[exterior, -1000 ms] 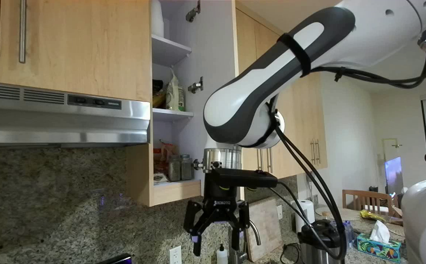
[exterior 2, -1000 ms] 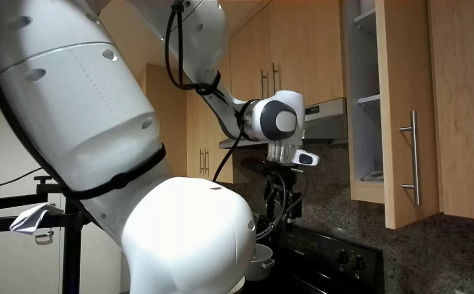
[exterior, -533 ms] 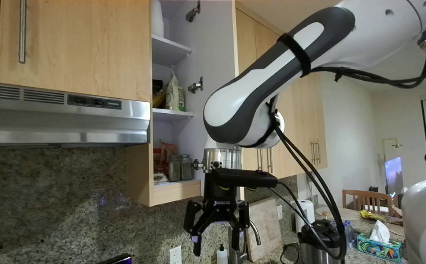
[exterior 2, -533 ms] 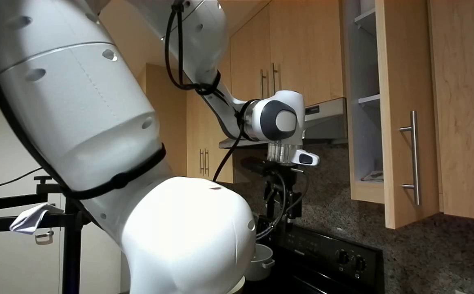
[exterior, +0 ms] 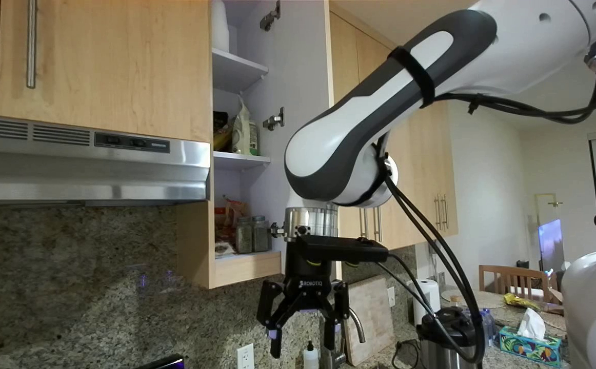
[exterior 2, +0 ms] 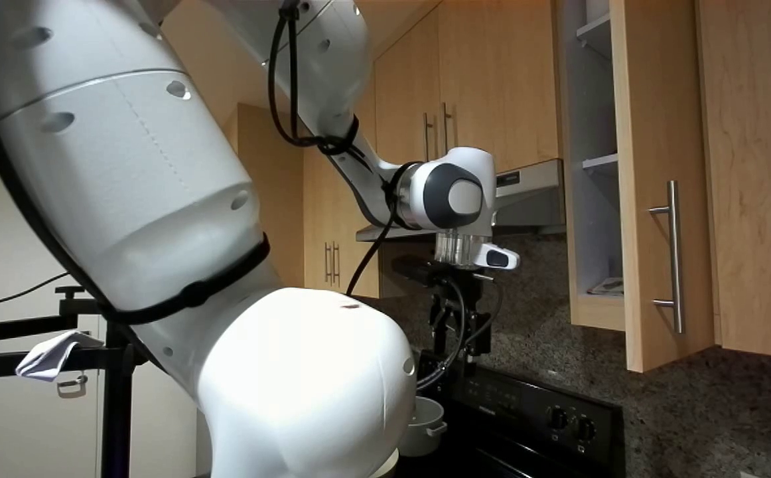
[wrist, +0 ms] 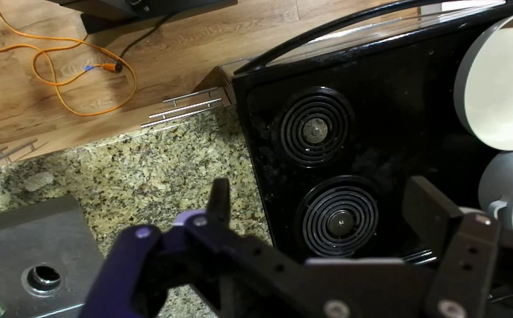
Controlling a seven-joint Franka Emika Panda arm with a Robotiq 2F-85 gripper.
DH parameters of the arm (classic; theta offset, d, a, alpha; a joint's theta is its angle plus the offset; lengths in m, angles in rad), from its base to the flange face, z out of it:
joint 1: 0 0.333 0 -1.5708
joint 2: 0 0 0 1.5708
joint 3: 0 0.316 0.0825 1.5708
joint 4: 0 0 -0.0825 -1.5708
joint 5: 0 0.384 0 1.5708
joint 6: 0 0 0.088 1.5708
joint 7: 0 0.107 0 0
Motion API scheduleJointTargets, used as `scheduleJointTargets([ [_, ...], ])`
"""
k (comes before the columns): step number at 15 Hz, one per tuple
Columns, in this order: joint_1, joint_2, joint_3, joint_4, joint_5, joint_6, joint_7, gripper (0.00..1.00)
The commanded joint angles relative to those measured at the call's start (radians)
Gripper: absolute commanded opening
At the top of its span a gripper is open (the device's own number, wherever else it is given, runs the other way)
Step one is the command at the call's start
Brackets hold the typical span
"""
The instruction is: Close the open cabinet door
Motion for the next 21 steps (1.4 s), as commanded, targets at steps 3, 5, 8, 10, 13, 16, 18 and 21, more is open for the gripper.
scheduleJointTargets([
  [3, -0.004, -0.049, -0.002, -0.026, -0.017, -0.010, 0.000, 1.00],
  [5, -0.010, -0.090, 0.003, -0.048, -0.046, -0.013, -0.006, 1.00],
  [8, -0.018, -0.184, -0.002, -0.092, -0.085, -0.036, -0.013, 1.00],
  [10, -0.033, -0.217, -0.017, -0.061, -0.113, -0.091, -0.017, 1.00],
  [13, -0.054, -0.332, -0.036, -0.076, -0.160, -0.144, -0.038, 1.00],
  [16, -0.099, -0.447, -0.046, -0.051, -0.180, -0.113, -0.015, 1.00],
  [18, -0.126, -0.573, -0.068, -0.118, -0.186, -0.086, -0.027, 1.00],
  [21, -0.201, -0.644, -0.093, -0.077, -0.199, -0.081, -0.012, 1.00],
])
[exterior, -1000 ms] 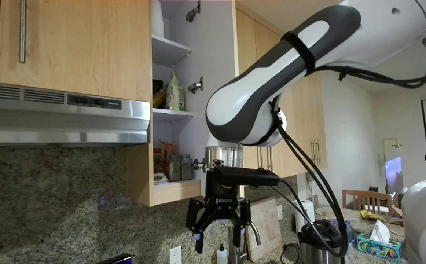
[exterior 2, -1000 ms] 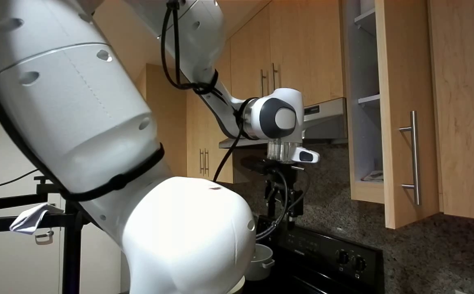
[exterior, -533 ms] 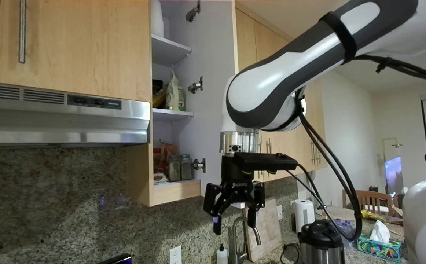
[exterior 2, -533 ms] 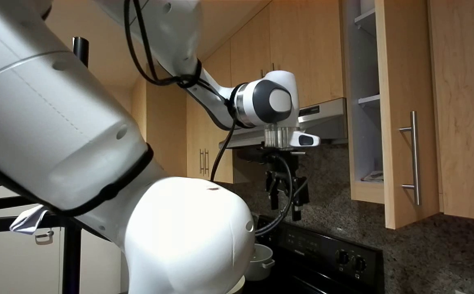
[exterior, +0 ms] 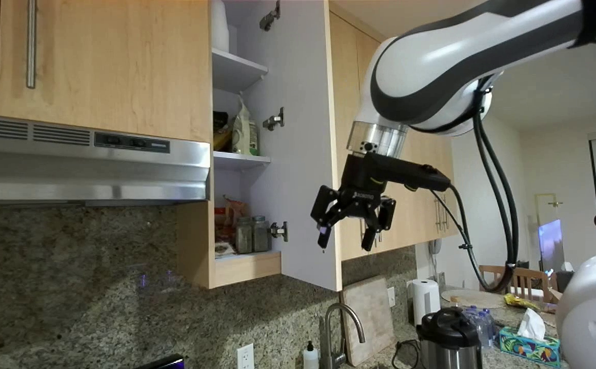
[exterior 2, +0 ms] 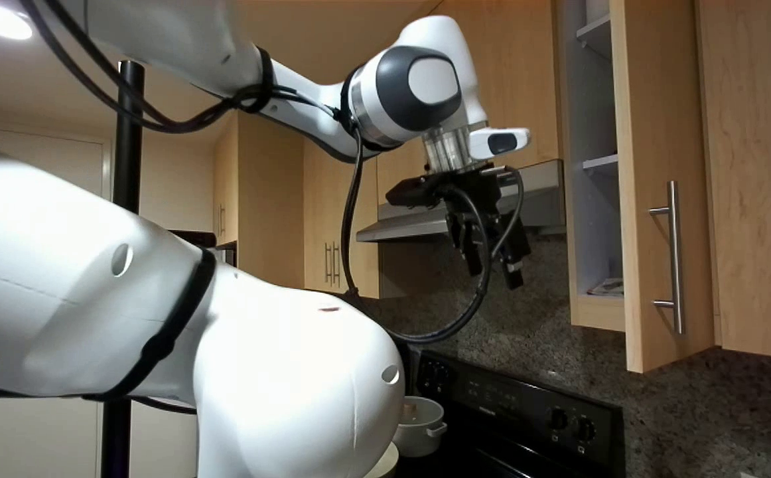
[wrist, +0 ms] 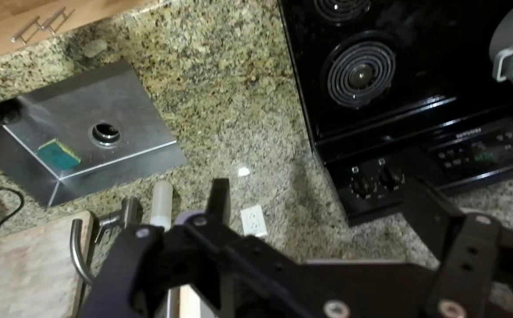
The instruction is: Close the open cabinet door
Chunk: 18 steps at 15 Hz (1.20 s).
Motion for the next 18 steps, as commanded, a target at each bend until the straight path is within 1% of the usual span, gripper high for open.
scheduleJointTargets([
  [1, -0.098, -0.145, -0.026, -0.042, -0.017, 0.046, 0.017, 1.00],
  [2, -0.062, -0.071, -0.011, 0.002, 0.008, 0.007, -0.008, 1.00],
  [4, -0.102, -0.120, -0.023, -0.010, 0.005, 0.015, -0.006, 1.00],
  [9, -0.109, -0.138, -0.022, -0.017, 0.005, 0.016, -0.005, 1.00],
  [10, -0.118, -0.136, -0.018, -0.015, -0.001, 0.027, 0.001, 1.00],
  [11, -0.153, -0.119, -0.028, -0.003, -0.015, 0.062, 0.010, 1.00],
  [14, -0.199, -0.092, -0.063, 0.032, -0.011, 0.095, 0.013, 1.00],
  [18, -0.273, -0.053, -0.057, 0.070, -0.015, 0.182, 0.042, 1.00],
])
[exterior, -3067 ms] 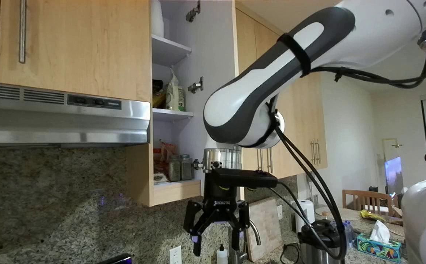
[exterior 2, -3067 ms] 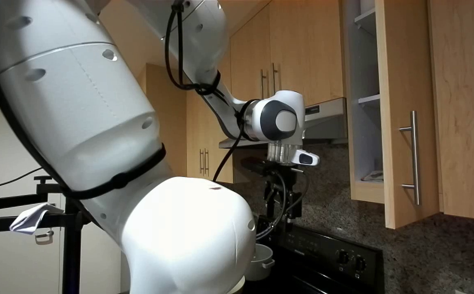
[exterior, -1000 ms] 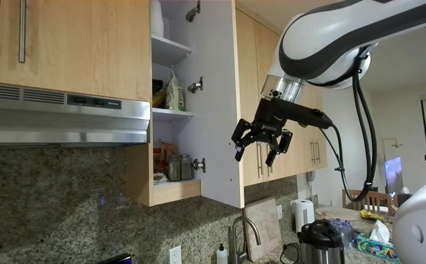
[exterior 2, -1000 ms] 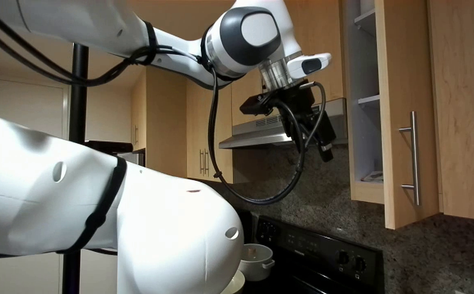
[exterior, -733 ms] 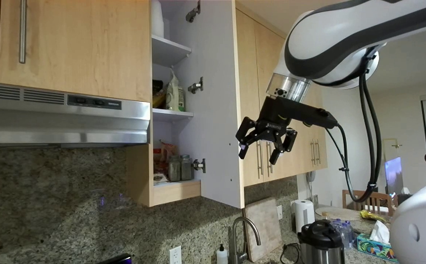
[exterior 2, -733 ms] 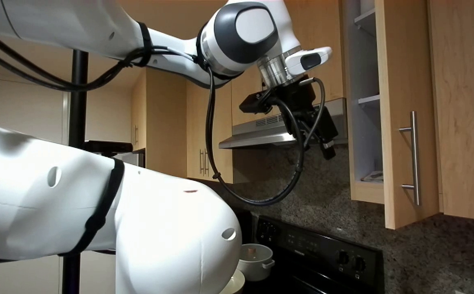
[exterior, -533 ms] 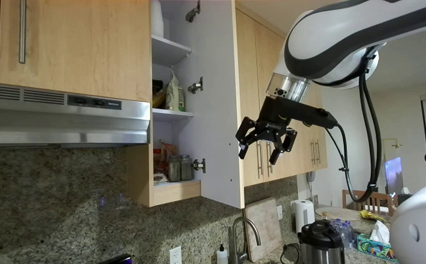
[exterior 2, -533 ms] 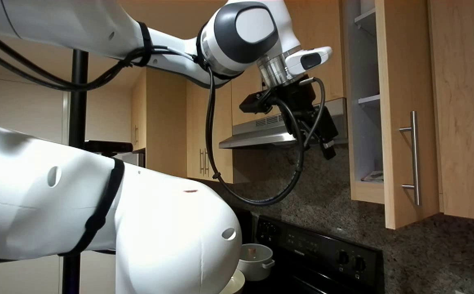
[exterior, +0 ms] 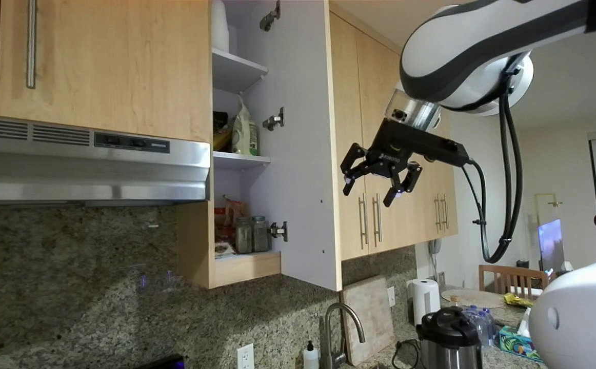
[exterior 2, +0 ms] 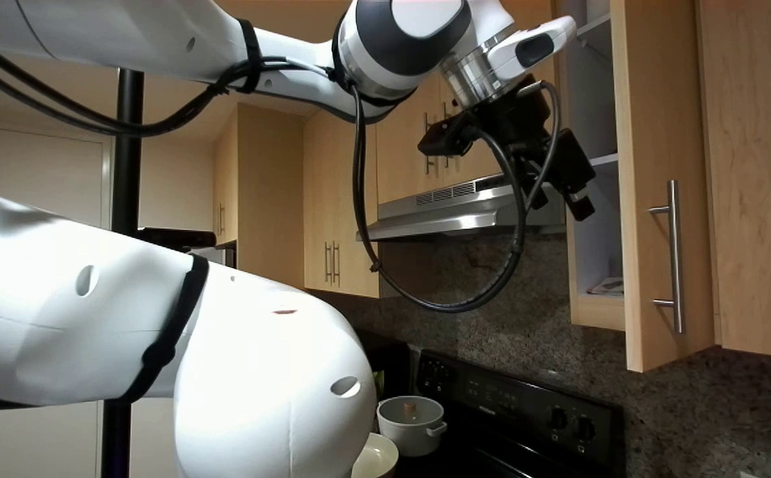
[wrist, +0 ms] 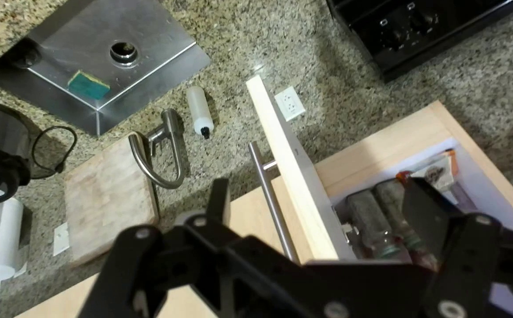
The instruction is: Close the open cabinet door
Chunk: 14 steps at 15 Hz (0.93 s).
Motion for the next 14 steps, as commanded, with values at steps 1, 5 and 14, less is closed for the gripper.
scheduleJointTargets([
  [1, -0.060, 0.082, 0.008, 0.051, -0.009, 0.082, 0.045, 1.00],
  [5, -0.112, 0.156, 0.006, 0.107, 0.000, 0.141, 0.091, 1.00],
  [14, -0.122, 0.315, -0.034, 0.212, 0.032, 0.240, 0.147, 1.00],
])
